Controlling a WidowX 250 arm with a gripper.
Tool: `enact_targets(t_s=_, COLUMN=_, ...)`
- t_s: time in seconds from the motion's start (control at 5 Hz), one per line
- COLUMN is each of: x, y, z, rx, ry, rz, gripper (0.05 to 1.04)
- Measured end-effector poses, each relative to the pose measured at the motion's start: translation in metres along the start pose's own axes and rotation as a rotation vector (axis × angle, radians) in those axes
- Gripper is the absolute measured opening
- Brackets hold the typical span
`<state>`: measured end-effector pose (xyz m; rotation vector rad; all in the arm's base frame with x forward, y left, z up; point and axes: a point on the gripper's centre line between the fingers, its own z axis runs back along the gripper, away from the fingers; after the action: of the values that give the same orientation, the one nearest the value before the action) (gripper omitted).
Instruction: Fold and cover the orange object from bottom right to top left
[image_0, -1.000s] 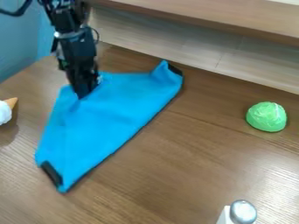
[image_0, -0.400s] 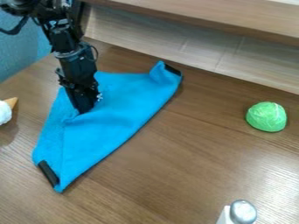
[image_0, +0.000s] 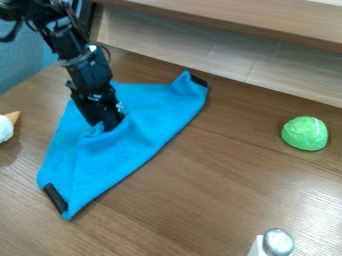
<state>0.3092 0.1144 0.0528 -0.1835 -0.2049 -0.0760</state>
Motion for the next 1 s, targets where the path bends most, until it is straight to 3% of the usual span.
enact_targets(t_s=0.2, x=0.000, y=-0.003, z=0.010, rx=0.008, ry=-0.003, rz=0.011, gripper=1.004)
enact_targets(t_s=1.0, x=0.001, y=-0.009, z=0.056, rx=0.004, ry=-0.103, rz=0.054, gripper=0.999)
